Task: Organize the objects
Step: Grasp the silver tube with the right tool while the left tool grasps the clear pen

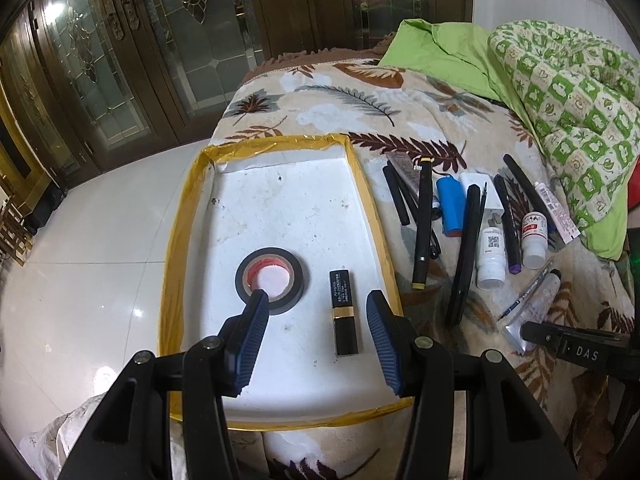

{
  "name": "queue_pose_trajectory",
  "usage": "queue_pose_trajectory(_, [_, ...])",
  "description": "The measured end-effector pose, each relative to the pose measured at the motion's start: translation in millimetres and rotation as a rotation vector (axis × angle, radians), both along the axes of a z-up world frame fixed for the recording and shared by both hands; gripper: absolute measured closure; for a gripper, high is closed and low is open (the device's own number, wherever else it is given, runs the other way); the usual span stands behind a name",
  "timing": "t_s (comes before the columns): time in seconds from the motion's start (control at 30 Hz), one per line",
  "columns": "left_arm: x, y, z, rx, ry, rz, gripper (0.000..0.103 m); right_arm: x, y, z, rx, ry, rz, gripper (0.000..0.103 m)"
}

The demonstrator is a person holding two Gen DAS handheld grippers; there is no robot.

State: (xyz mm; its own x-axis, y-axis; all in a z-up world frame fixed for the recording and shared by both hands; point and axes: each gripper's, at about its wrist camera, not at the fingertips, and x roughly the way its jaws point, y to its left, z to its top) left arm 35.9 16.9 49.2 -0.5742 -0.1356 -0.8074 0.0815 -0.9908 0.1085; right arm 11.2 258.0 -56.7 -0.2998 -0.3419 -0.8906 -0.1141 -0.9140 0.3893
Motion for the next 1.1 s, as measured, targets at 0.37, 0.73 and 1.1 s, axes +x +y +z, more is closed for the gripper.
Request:
queue_pose_trajectory(0.37, [-10, 6, -8, 0.072, -0.069, -0.034, 0.052, -4, 24, -6, -0.146, -0.034, -0.095, 0.074])
queue_pose_trajectory(0.73, [-16, 40, -2, 0.166, -0.095, -0.187, 0.049, -20, 8, 4, 0.015, -0.005, -0.101, 0.073])
queue_pose_trajectory(1.1, [-51, 122, -25, 0.308, -0.206, -0.466, 0.044, 11, 58, 33, 0.116, 0.055, -0.136, 0.088])
